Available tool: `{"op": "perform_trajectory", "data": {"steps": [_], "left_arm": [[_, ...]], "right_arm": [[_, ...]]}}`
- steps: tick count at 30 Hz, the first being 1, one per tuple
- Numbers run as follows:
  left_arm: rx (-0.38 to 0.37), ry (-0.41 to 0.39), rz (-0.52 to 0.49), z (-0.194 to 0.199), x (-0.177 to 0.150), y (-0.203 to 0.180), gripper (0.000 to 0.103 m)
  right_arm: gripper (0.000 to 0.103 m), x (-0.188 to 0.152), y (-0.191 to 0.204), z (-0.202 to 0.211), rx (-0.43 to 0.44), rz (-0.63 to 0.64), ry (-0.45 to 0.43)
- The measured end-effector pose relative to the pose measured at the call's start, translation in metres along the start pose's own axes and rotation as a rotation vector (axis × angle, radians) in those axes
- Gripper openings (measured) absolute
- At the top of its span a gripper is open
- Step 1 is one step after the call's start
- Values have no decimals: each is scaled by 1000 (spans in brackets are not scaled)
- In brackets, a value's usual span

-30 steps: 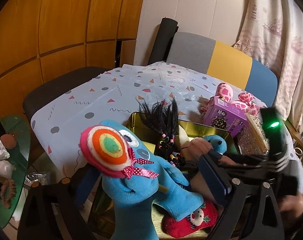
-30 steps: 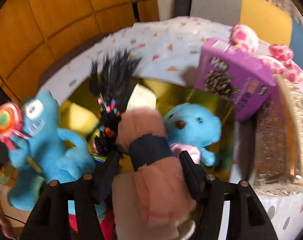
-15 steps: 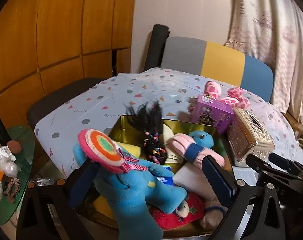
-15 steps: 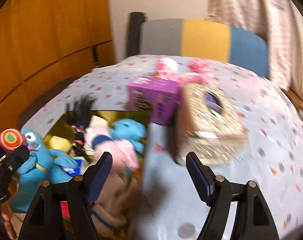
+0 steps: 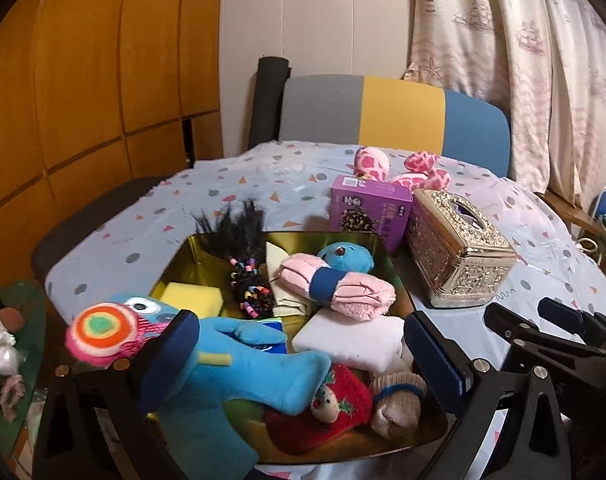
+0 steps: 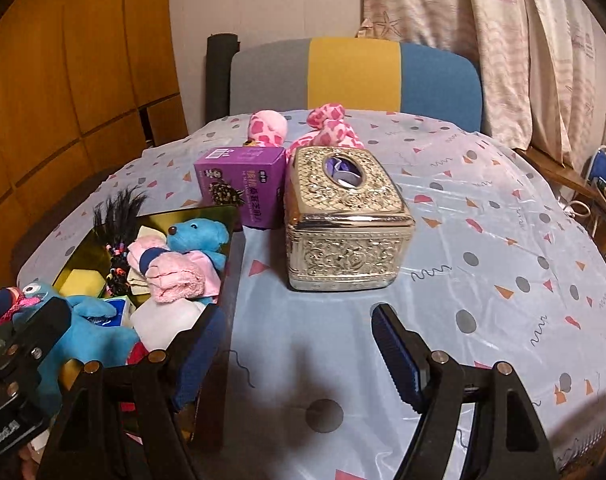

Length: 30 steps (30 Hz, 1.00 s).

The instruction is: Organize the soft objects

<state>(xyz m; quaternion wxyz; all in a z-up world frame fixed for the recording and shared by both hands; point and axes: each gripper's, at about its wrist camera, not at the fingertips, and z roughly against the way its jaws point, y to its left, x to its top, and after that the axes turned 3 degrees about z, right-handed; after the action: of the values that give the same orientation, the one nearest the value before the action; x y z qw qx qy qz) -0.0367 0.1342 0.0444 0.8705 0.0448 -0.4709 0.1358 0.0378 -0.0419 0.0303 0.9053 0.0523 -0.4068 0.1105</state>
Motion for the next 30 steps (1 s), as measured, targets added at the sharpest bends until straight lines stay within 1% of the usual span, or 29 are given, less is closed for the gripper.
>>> {"op": "perform_trajectory", "data": {"steps": [4, 12, 16, 30], "left_arm": [[-18, 24, 20, -10, 3, 3, 103], [-48, -4, 16, 10, 8, -7, 103], [-55, -2, 25, 16, 8, -9, 103], [-44, 20, 37, 19, 1, -10, 103]], "right_arm": [[77, -2, -2, 3, -9, -1, -12], [77, -1, -3, 11, -19, -5, -39], [77, -1, -2, 17, -19, 0, -45], [77, -5, -2, 22, -22, 4, -41]]}}
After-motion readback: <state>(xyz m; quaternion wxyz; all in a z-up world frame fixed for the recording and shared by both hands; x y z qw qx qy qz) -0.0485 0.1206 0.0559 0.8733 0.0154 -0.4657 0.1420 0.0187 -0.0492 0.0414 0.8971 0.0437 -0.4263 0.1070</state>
